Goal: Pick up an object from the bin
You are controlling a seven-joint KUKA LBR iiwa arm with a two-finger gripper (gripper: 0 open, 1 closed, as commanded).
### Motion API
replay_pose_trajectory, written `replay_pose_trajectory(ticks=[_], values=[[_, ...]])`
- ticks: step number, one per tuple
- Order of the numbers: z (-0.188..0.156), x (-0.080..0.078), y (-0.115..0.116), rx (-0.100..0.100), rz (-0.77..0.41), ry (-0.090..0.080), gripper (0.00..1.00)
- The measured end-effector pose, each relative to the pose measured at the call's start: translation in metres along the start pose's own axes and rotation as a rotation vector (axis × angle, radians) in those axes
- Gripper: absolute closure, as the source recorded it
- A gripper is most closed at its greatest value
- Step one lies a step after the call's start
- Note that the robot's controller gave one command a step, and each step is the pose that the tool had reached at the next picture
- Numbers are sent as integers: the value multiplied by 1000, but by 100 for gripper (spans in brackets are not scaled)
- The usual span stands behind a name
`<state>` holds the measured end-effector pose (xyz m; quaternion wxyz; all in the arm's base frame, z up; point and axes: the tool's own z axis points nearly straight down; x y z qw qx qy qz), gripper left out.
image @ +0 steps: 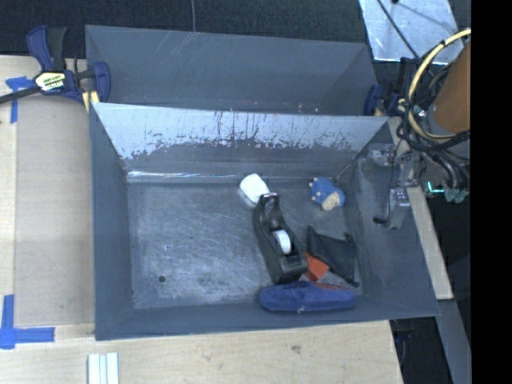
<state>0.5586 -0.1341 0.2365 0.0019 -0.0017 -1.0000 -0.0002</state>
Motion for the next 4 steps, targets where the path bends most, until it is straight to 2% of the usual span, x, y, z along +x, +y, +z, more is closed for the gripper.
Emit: replay_pose_trajectory(ticks=[1, 2, 3, 4], values=[[117, -38, 42, -1, 22, 0, 0], [160, 19, 24, 0, 38, 2, 0], [157, 15, 26, 1, 33, -7, 100], [157, 15, 26, 1, 33, -7, 0]])
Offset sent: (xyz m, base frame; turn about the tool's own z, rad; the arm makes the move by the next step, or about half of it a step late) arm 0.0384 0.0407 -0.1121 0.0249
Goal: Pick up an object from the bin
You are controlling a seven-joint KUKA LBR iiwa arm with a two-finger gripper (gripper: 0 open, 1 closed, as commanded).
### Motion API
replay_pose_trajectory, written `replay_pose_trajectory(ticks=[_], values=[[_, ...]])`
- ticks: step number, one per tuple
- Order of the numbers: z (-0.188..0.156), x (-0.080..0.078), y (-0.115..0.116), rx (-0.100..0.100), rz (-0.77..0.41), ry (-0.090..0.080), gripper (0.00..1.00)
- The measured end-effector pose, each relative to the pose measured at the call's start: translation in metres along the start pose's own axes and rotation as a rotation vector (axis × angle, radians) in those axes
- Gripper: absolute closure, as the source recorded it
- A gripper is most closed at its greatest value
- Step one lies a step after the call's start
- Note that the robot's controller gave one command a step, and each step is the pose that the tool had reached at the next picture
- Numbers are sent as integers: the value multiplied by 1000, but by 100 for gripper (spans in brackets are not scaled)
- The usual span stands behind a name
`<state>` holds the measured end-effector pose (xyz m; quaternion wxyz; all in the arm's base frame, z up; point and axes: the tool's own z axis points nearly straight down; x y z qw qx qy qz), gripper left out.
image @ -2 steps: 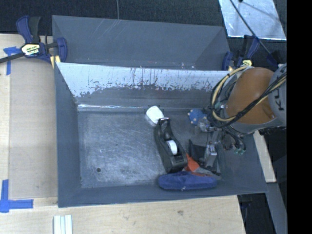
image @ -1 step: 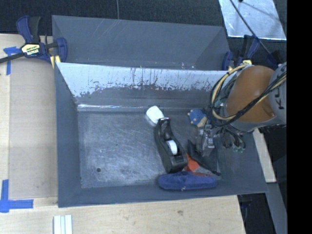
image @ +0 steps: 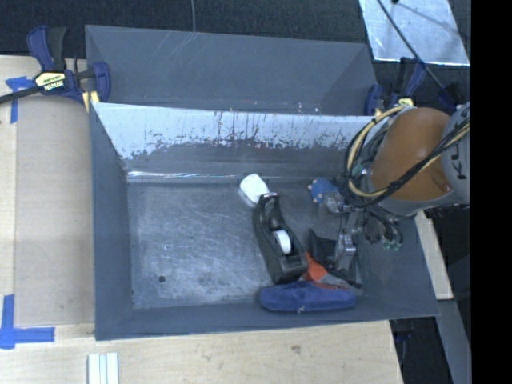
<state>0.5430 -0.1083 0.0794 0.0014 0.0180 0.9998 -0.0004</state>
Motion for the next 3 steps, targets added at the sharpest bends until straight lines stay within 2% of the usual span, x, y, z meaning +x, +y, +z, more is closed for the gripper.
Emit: replay_pose_trajectory(ticks=[1, 2, 3], values=[[0, 0, 0, 0, 0, 0, 100], [0, 0, 0, 0, -1, 0, 0], [0, 0, 0, 0, -1, 0, 100]])
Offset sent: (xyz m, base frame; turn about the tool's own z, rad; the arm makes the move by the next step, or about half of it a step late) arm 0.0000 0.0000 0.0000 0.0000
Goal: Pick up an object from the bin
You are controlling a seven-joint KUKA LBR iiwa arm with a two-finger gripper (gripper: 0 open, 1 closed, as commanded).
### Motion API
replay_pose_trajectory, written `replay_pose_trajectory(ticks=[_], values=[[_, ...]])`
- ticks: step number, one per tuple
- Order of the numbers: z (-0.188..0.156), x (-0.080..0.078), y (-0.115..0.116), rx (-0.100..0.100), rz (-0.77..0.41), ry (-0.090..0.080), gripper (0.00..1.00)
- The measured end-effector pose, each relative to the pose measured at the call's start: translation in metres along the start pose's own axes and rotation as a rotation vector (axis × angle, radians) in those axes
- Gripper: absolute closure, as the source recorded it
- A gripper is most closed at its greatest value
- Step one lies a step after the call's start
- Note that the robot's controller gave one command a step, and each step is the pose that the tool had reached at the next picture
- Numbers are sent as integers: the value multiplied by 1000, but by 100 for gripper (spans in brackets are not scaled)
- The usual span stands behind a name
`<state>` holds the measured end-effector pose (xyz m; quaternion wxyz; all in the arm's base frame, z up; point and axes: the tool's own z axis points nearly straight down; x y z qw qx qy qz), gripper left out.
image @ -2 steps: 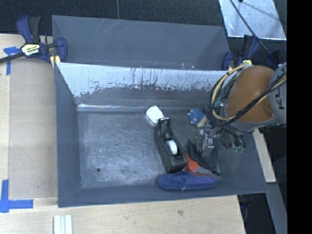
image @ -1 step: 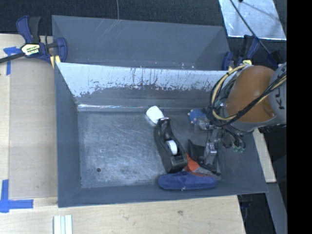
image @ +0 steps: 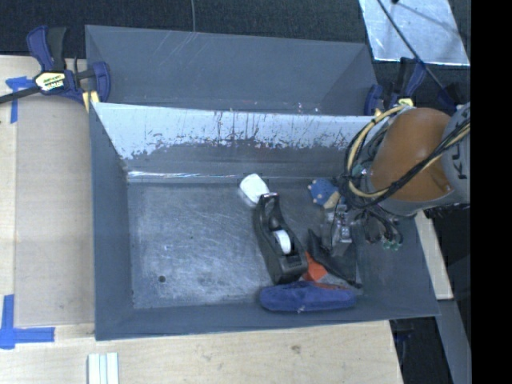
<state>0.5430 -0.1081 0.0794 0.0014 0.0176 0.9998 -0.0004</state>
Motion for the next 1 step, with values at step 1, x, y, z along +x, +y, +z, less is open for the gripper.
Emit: replay_pose_trajectory(ticks=[1], values=[[0, 0, 0, 0, 0, 0, 0]])
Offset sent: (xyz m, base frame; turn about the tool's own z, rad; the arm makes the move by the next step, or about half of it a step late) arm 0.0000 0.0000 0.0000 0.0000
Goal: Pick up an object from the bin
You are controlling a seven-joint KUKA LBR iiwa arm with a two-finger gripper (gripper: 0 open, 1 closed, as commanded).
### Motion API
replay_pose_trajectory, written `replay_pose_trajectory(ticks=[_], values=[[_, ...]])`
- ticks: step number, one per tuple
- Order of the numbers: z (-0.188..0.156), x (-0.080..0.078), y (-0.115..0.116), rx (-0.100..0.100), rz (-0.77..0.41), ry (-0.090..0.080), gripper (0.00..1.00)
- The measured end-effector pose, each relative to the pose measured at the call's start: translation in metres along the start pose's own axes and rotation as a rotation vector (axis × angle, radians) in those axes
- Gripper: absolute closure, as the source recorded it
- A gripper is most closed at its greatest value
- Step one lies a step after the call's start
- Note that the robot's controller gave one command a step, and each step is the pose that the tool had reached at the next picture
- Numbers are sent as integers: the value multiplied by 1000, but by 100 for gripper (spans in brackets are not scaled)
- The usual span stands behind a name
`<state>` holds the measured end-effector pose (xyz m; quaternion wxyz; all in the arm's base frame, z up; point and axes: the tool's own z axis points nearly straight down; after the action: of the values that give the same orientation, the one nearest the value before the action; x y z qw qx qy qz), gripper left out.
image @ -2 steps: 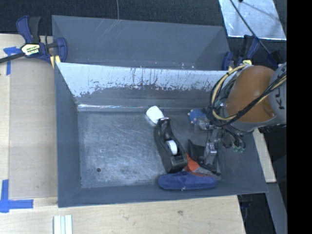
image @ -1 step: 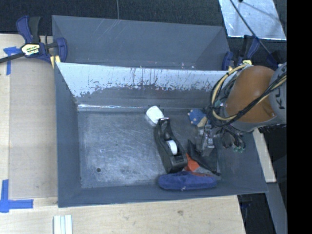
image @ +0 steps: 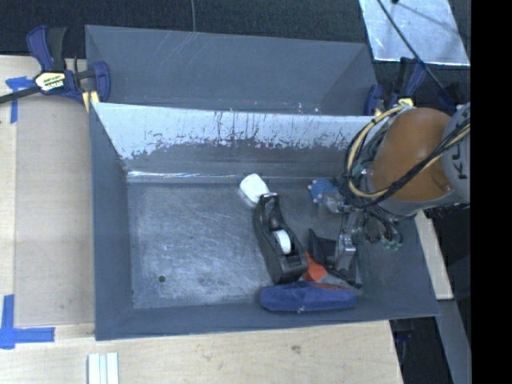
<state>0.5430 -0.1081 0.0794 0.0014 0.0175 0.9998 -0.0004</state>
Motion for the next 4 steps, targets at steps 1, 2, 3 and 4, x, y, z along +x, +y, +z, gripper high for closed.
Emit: replay_pose_trajectory(ticks=[1, 2, 3, 4], values=[[0, 0, 0, 0, 0, 0, 100], [0, 0, 0, 0, 0, 0, 0], [0, 0, 0, 0, 0, 0, 100], [0, 0, 0, 0, 0, 0, 0]])
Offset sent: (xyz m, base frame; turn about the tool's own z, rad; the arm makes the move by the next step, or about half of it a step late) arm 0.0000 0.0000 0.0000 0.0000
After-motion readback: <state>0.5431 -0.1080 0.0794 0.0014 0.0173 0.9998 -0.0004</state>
